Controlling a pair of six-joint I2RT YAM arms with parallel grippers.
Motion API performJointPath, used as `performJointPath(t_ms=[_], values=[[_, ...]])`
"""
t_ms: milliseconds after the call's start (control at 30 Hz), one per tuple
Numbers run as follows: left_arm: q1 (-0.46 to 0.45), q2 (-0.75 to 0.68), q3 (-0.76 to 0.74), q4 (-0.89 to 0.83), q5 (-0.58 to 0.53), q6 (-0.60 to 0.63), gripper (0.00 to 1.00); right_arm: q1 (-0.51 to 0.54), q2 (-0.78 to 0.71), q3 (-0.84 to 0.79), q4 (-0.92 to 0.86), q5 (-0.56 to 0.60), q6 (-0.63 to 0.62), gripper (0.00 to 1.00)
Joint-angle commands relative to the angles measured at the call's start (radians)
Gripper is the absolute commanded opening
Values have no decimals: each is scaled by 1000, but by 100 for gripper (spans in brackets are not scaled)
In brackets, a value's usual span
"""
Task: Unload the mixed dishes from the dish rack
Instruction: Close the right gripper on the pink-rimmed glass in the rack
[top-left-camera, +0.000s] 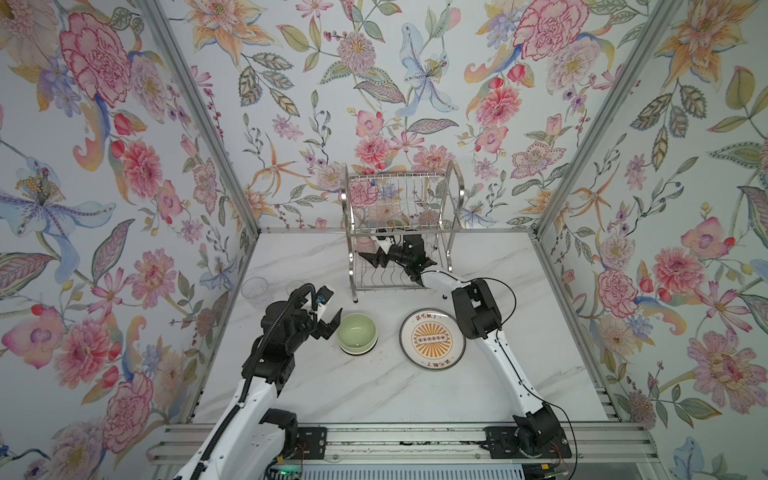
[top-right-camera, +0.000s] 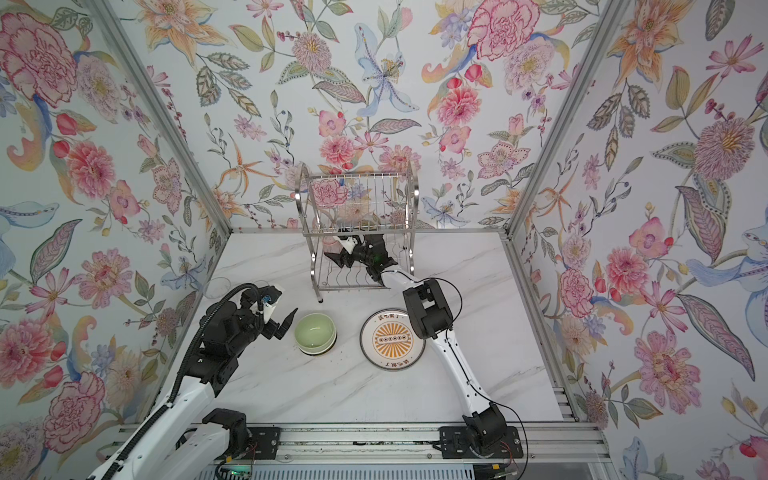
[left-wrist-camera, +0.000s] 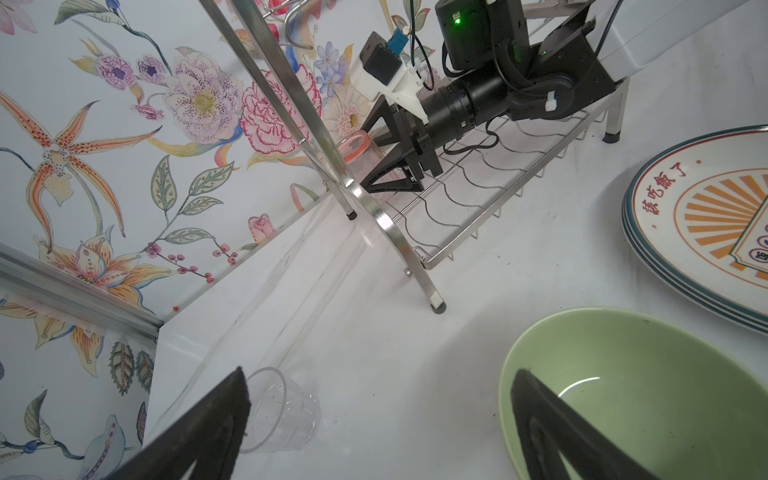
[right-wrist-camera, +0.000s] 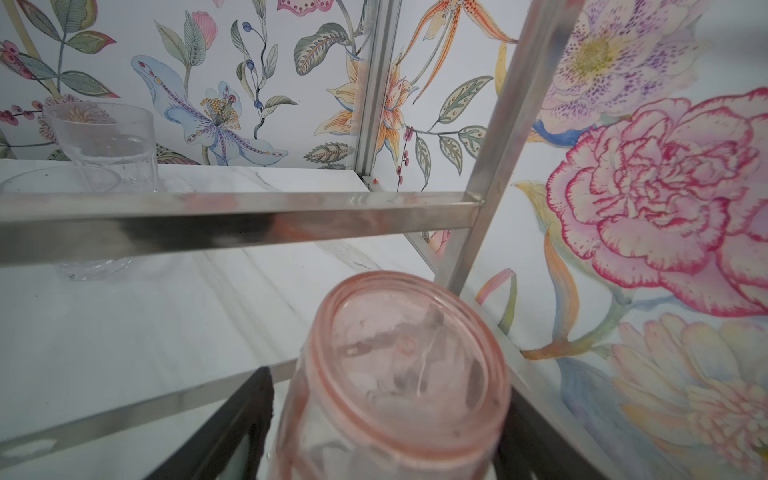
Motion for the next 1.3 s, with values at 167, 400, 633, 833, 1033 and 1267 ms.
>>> performJointPath(t_ms=[167,400,633,833,1033,1267], values=[[-12,13,44,-1,-1,29,99,1,-81,-103,128,32,82,84],[-14,14,41,6,-3,18,99,2,-13,15,72,23,98,84],[-12,24,44,4,-9,27,99,4,9,51,41,5,99,78],[-13,43,64,5,1,36,99,3,2,36,21,10,104,79],[-13,44,51,21,12,18,100,1,-2,47,-20,1,101,76],[-12,25,59,-4,-3,26,99,3,-9,51,-55,-23,110,72]])
